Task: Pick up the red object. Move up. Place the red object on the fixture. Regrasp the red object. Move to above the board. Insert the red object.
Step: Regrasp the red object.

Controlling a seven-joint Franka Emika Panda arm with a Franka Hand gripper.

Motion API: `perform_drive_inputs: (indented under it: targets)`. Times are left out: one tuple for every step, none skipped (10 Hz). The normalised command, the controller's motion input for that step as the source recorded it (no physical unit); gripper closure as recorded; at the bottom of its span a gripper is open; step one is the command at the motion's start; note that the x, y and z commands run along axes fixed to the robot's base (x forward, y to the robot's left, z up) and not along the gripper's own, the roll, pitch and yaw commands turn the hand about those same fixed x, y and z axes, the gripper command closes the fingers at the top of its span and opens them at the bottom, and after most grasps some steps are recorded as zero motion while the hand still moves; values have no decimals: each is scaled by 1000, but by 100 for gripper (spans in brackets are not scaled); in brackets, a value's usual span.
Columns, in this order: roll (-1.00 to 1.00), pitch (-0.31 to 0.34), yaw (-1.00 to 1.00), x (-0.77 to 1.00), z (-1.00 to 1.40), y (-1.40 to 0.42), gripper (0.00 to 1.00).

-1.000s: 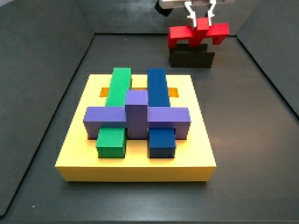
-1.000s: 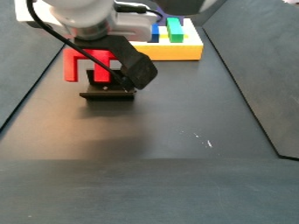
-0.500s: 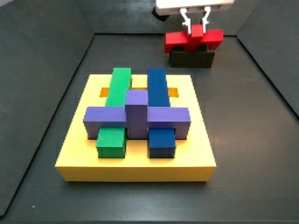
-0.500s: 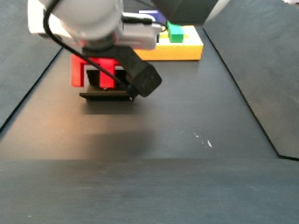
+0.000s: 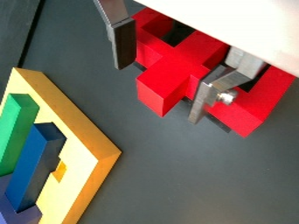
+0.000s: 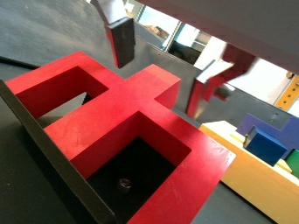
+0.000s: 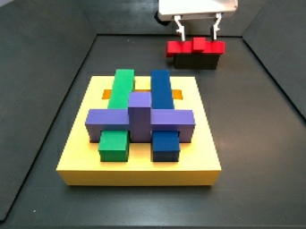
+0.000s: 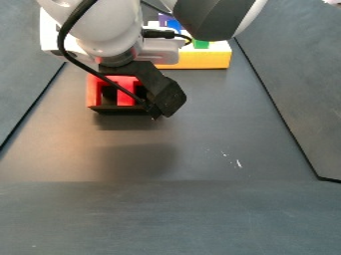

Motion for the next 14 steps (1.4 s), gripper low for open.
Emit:
perform_drive_inputs:
  targets:
    - [686,-20,0,-69,374,-166,0]
    - [734,-9,0,0,389,-149,0]
    - [723,-26,14,0,360,-126,0]
    - [657,-103,29,0,309,-129,0]
    - [660,-86,40,11,231,-97,0]
    - [643,-211,149,0,171,-129,0]
    - [817,-280,197,-80,17,-134,0]
    - [1000,-51,174,0,0,-109,0]
    - [1000,0,171,-66,-17,-120,0]
    - [1000,0,146,-117,0,-111,0]
    - [1000,14,103,-37,0,-66,0]
    - [1000,0,80,-83,0,-83,0]
    - [1000,9,49,-11,0,-71,0]
    - [1000,60,37,11,0,-49,0]
